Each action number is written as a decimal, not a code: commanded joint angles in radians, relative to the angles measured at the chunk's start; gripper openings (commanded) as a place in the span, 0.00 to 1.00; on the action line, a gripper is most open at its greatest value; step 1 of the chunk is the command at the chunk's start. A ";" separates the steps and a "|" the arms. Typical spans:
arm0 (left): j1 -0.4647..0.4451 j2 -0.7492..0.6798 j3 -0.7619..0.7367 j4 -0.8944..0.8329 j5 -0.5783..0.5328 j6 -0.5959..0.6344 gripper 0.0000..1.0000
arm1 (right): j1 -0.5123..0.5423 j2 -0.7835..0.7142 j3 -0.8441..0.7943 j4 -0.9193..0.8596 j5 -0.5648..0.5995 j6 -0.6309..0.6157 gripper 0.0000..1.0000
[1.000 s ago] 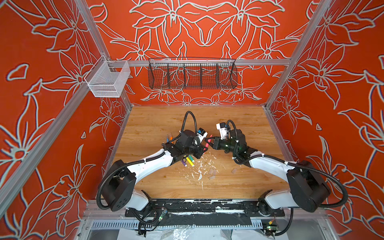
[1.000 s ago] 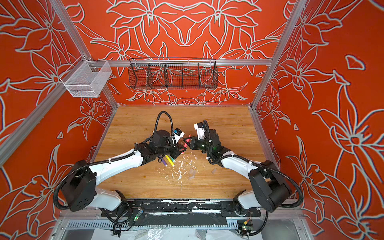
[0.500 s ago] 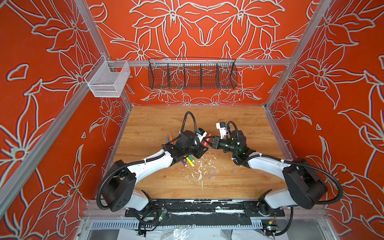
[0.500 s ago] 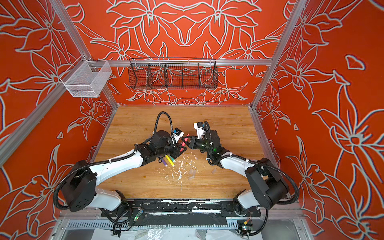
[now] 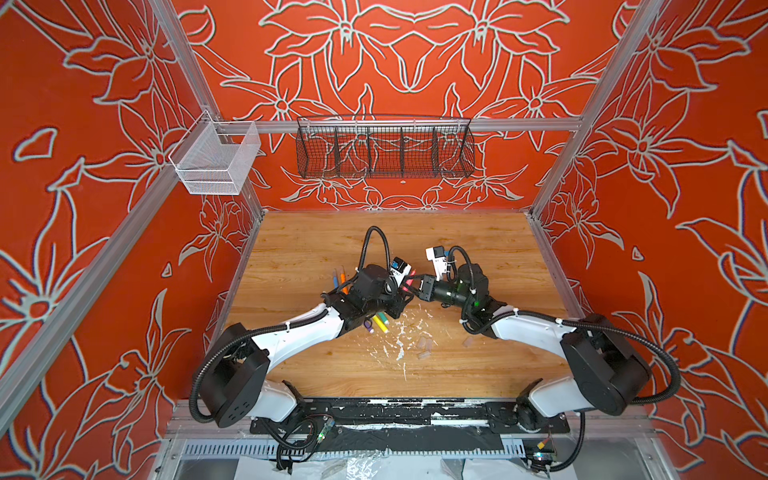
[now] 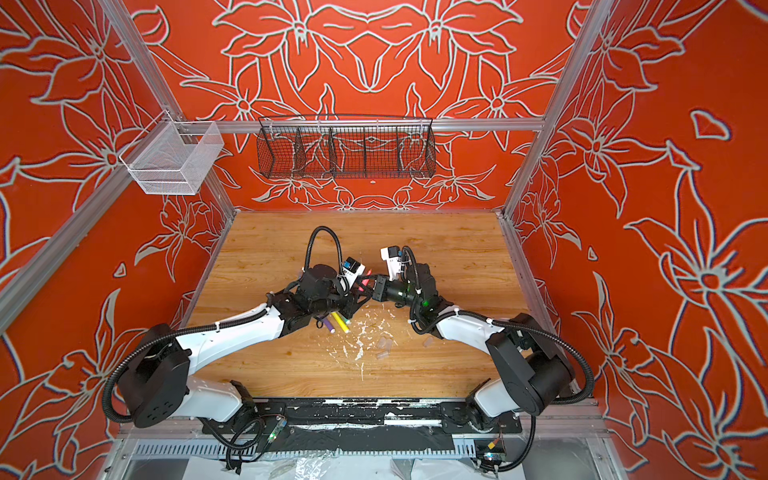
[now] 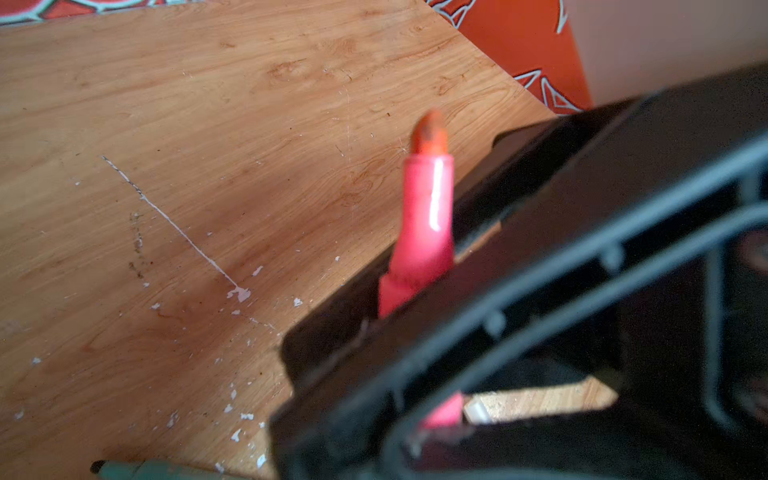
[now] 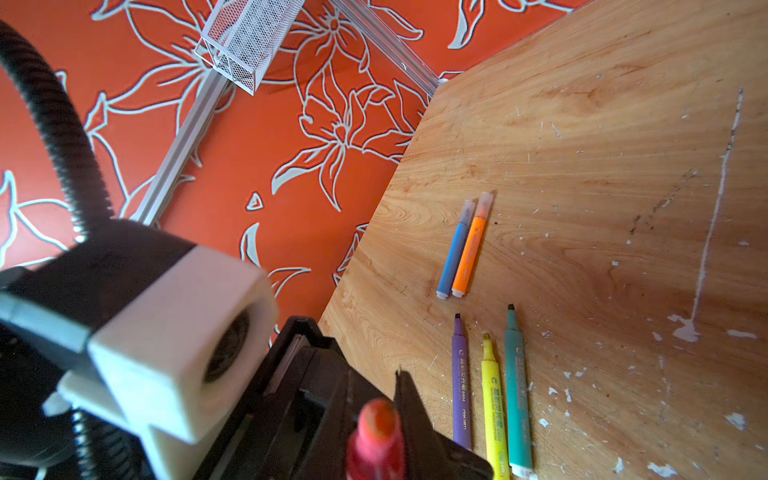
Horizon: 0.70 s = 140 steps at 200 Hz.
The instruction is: Insert the pens into the pen caps
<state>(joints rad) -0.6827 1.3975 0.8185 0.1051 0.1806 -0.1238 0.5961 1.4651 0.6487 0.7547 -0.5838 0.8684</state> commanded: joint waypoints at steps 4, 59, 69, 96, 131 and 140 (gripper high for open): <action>-0.003 -0.056 -0.032 0.067 -0.005 0.009 0.25 | 0.007 0.014 -0.017 0.038 0.005 0.010 0.00; -0.003 -0.057 -0.032 0.070 -0.001 0.006 0.00 | 0.010 0.021 -0.015 0.042 0.003 0.007 0.00; -0.002 -0.055 -0.031 0.068 -0.003 0.000 0.00 | 0.010 0.018 -0.013 0.032 0.004 0.001 0.05; 0.004 -0.065 -0.039 0.071 -0.033 -0.018 0.00 | 0.003 -0.015 -0.007 -0.043 0.029 -0.046 0.44; 0.017 -0.078 -0.047 0.060 -0.093 -0.042 0.00 | -0.026 -0.110 -0.029 -0.155 0.115 -0.122 0.61; 0.017 -0.084 -0.048 0.051 -0.125 -0.042 0.00 | -0.034 -0.135 -0.046 -0.162 0.139 -0.126 0.62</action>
<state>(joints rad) -0.6731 1.3476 0.7811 0.1444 0.1284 -0.1516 0.5831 1.4075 0.6365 0.6468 -0.5247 0.7929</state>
